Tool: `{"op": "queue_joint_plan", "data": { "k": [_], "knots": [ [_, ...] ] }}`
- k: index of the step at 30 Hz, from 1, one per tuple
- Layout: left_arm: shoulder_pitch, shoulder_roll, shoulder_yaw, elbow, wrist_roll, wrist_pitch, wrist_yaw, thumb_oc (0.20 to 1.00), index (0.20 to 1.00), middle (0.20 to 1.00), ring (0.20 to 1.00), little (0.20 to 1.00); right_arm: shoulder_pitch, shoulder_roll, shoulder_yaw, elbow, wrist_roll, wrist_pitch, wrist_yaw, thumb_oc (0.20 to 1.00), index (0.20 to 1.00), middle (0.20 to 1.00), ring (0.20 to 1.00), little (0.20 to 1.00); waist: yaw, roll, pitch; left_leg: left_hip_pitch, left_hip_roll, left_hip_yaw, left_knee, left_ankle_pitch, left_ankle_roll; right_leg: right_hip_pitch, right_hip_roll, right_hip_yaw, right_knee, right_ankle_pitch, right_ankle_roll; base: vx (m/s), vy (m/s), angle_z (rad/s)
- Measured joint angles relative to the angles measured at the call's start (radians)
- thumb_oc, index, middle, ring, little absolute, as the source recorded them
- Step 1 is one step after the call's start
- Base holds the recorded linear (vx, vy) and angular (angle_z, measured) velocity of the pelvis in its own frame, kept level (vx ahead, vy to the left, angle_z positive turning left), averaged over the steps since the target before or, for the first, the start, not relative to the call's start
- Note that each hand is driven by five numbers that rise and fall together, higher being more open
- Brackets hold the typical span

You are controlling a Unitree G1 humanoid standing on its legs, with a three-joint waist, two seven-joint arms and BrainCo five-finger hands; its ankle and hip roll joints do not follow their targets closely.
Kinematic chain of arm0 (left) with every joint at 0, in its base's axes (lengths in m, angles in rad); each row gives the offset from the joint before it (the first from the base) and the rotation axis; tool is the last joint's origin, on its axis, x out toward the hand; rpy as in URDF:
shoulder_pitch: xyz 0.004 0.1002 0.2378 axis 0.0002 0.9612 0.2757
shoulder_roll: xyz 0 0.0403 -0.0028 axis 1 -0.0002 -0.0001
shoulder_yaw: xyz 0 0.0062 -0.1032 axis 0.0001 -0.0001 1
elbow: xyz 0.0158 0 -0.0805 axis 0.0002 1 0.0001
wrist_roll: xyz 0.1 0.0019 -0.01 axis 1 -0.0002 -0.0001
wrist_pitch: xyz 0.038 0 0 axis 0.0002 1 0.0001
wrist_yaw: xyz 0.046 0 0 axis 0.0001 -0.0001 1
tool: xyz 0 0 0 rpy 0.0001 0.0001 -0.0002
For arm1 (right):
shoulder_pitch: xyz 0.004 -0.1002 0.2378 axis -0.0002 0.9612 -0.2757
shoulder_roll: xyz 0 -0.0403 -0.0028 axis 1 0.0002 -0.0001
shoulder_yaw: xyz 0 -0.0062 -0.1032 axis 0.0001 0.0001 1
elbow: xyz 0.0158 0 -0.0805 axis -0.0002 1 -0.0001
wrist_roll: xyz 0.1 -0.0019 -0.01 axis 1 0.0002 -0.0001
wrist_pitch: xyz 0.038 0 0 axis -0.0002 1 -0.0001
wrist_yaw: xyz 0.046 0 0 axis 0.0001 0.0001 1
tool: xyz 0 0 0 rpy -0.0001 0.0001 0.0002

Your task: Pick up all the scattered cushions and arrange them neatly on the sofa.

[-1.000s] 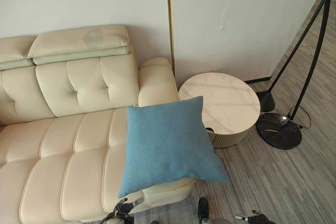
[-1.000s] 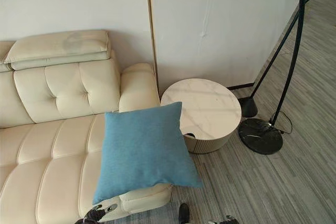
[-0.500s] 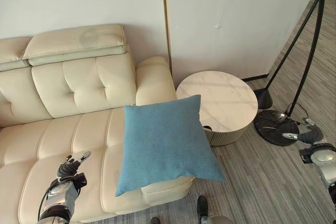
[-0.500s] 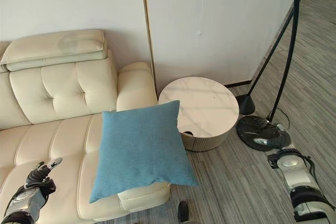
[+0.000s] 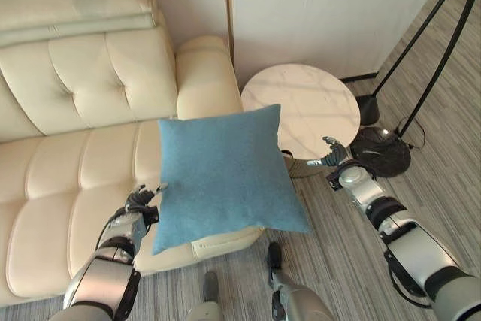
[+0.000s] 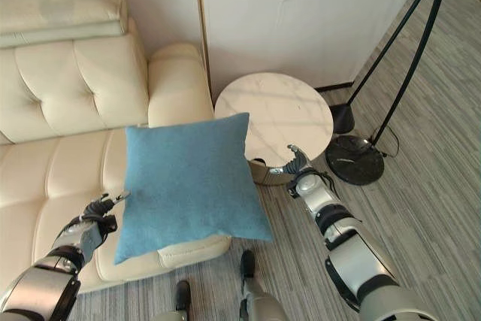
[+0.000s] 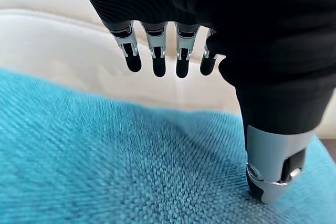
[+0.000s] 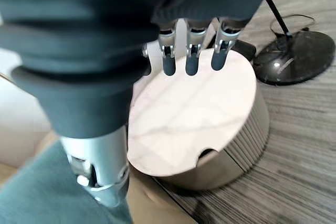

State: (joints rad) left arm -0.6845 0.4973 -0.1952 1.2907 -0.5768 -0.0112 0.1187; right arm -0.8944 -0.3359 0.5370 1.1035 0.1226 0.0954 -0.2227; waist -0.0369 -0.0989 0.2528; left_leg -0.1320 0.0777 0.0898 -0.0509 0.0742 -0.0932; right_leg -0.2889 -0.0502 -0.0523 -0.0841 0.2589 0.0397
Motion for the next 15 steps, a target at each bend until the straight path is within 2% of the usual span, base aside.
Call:
{"op": "queue_joint_plan", "data": {
  "k": [2,6,7,8,11,15],
  "knots": [
    [-0.094,0.016,-0.019,0.01,-0.019,-0.003,0.007,1.0,1.0,1.0,1.0,1.0,-0.065,0.002,0.003,0.007,0.03,-0.001,-0.013,1.0,1.0,1.0,1.0,1.0,0.002,-0.006,0.059,-0.027,-0.001,-0.004,0.012,0.007,-0.006,-0.017,-0.003,-0.001,0.0,0.0,0.0,-0.07,0.018,0.1],
    [-0.113,0.003,-0.051,-0.034,-0.075,-0.013,0.035,1.0,1.0,1.0,1.0,1.0,-0.078,-0.001,0.003,-0.032,0.078,-0.002,-0.059,1.0,1.0,1.0,1.0,1.0,0.009,0.002,0.094,-0.093,-0.003,-0.023,0.056,0.002,0.001,-0.056,-0.007,-0.007,0.0,0.013,-0.001,-0.07,-0.001,0.1],
    [-0.115,-0.006,-0.072,-0.076,-0.091,-0.025,0.046,1.0,1.0,1.0,1.0,1.0,-0.079,-0.002,0.005,-0.062,0.094,-0.002,-0.071,1.0,1.0,1.0,1.0,1.0,0.016,0.002,0.117,-0.109,-0.007,-0.026,0.063,0.001,0.002,-0.066,-0.008,-0.007,0.001,0.029,-0.007,-0.03,-0.002,0.17],
    [-0.116,-0.019,-0.077,-0.104,-0.119,-0.034,0.049,1.0,1.0,1.0,1.0,1.0,-0.079,0.009,0.013,-0.089,0.098,-0.002,-0.074,1.0,1.0,1.0,1.0,1.0,0.025,0.004,0.139,-0.116,-0.007,-0.027,0.063,0.001,0.002,-0.074,-0.008,-0.007,0.001,0.047,-0.029,-0.02,0.006,0.08],
    [-0.116,-0.036,-0.075,-0.122,-0.123,-0.047,0.073,1.0,1.0,1.0,1.0,1.0,-0.078,0.036,0.027,-0.187,0.134,-0.005,-0.105,1.0,1.0,1.0,1.0,1.0,0.038,0.01,0.157,-0.115,-0.007,-0.027,0.06,0.0,0.003,-0.074,-0.009,-0.007,0.001,0.048,-0.031,0.0,0.0,0.0],
    [-0.117,-0.055,-0.079,-0.146,-0.151,-0.059,0.1,1.0,1.0,1.0,1.0,1.0,-0.106,0.015,0.056,-0.218,0.135,-0.005,-0.138,1.0,1.0,1.0,1.0,1.0,0.046,0.008,0.157,-0.111,-0.008,-0.038,0.058,0.0,0.003,-0.064,-0.013,-0.02,0.001,0.047,-0.029,-0.01,-0.005,0.09]
  ]
}}
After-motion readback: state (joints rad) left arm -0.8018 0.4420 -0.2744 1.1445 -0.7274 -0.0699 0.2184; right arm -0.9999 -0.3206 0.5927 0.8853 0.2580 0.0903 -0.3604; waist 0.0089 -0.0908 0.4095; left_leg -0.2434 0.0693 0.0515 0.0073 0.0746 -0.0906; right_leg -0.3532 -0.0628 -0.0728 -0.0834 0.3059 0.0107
